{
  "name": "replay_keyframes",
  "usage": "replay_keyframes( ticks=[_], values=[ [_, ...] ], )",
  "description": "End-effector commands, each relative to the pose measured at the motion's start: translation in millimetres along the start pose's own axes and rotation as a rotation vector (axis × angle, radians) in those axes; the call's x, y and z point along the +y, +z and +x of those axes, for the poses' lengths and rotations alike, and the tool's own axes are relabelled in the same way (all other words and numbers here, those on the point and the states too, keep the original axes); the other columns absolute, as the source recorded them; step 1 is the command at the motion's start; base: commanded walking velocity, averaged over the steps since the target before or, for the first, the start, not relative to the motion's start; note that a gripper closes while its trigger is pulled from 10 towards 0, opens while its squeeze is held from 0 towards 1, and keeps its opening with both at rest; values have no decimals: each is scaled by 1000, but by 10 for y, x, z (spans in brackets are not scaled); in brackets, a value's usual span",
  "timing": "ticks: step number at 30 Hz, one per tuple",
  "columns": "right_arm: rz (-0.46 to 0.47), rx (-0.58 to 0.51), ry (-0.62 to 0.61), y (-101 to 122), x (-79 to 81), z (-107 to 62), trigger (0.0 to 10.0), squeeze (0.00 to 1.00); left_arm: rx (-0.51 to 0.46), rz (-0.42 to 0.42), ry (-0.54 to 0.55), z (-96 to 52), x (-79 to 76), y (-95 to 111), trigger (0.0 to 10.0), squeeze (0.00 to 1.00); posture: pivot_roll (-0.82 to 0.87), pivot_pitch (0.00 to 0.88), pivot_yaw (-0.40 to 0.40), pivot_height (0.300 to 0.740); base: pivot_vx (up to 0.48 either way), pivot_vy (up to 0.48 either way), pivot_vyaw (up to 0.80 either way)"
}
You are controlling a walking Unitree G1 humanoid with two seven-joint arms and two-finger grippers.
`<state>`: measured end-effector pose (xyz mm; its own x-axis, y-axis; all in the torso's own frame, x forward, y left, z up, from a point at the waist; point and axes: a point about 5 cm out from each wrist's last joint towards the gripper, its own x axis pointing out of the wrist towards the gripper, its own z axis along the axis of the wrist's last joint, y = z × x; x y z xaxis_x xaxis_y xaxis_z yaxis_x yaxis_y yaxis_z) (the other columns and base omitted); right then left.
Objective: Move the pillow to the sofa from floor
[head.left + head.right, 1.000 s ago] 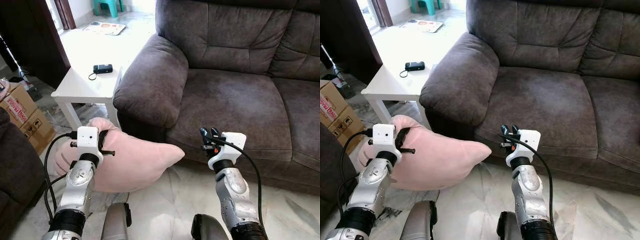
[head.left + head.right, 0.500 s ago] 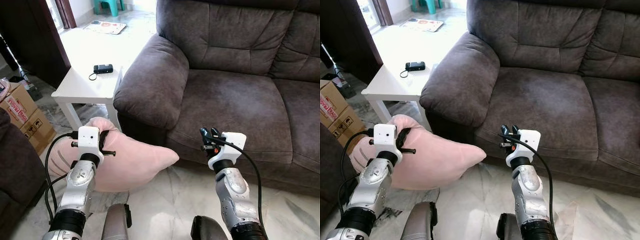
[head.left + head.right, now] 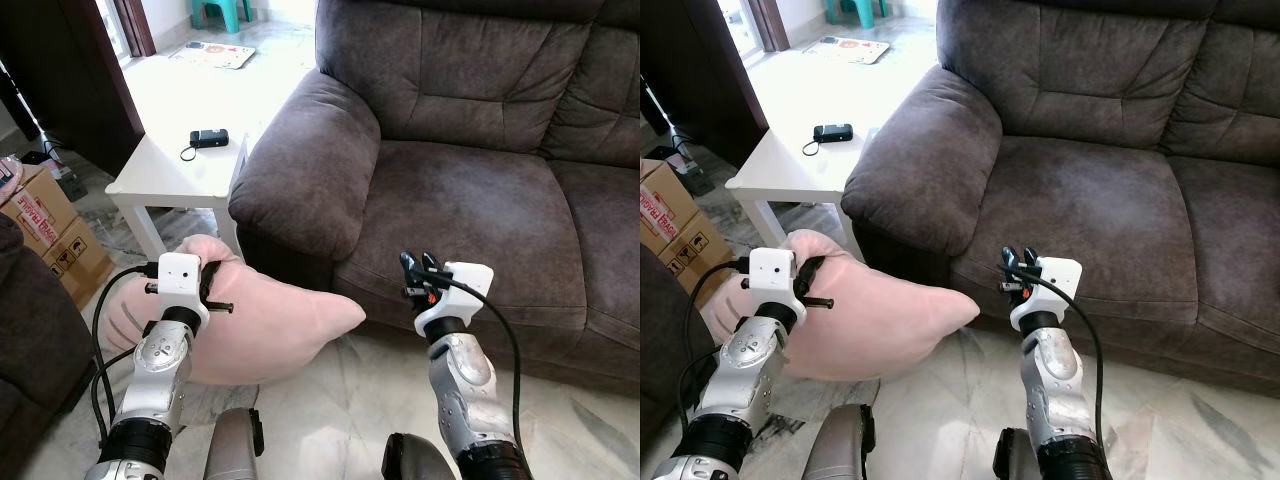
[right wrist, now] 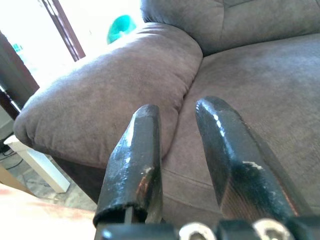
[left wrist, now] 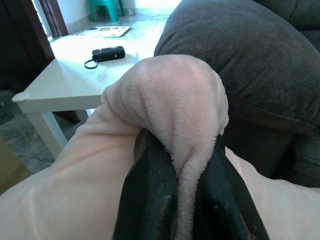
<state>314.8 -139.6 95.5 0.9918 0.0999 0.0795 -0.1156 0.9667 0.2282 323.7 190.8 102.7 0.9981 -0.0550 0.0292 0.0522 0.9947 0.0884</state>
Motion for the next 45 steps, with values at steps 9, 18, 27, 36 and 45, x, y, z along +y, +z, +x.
replay_keyframes(
  ticks=[9, 18, 27, 36, 45],
  values=[
    [1, -6, 2, -17, -4, -6, 10000, 0, -128, 3, 4, 43, 40, 265, 10000, 0, 109, 0, 0, 618, 139, 0, 0],
    [16, -9, -2, -21, 0, 3, 10000, 0, -130, 10, -3, 51, 20, 280, 10000, 0, 110, 0, 0, 648, 121, 0, 0],
    [18, -16, -7, -13, -6, 13, 10000, 0, -135, 11, -7, 54, 15, 289, 10000, 0, 110, 0, -55, 648, 0, 0, 0],
    [22, -25, -6, -5, 0, 24, 10000, 0, -139, 11, -3, 55, 25, 302, 10000, 0, 111, 0, -54, 648, 0, 0, 0],
    [25, -48, 0, 25, 2, 29, 10000, 0, -150, 2, -5, 58, 0, 324, 10000, 0, 110, 0, -54, 648, 0, 0, 0]
  ],
)
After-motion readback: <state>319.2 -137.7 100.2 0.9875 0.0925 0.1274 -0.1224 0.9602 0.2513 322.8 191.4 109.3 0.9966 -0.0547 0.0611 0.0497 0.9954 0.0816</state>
